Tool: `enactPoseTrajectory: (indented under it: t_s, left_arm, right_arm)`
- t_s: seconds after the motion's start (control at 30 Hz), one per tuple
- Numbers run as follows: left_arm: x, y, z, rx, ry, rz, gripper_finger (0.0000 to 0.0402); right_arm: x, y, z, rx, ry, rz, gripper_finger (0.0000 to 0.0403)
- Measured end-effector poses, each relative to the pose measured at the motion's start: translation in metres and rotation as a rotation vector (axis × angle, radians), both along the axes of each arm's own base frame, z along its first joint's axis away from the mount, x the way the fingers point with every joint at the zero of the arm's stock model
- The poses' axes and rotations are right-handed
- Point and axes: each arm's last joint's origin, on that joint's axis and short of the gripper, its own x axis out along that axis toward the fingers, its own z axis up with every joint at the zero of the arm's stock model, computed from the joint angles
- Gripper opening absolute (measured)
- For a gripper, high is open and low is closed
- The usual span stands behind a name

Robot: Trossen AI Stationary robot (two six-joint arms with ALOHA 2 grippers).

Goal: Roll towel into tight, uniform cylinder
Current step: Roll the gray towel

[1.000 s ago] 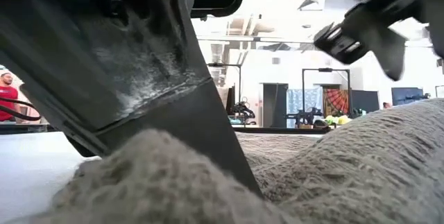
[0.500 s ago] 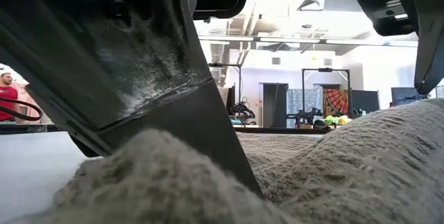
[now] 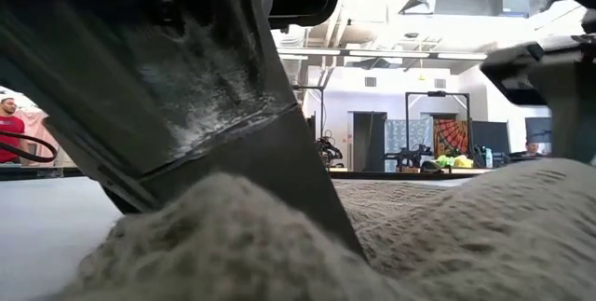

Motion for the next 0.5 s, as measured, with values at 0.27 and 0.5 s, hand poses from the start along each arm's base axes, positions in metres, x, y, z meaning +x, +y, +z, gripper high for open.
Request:
enactPoseTrajectory:
  t_s: [0.27, 0.5]
  left_arm:
    - [-0.003, -0.003, 0.007, 0.029, -0.027, -0.023, 0.0]
    - [-0.005, -0.006, 0.009, 0.024, -0.036, -0.033, 0.0]
  right_arm:
    - [-0.006, -0.005, -0.01, 0.061, 0.037, -0.026, 0.0086]
    - [0.001, -0.012, -0.01, 0.17, 0.121, 0.0, 0.0031]
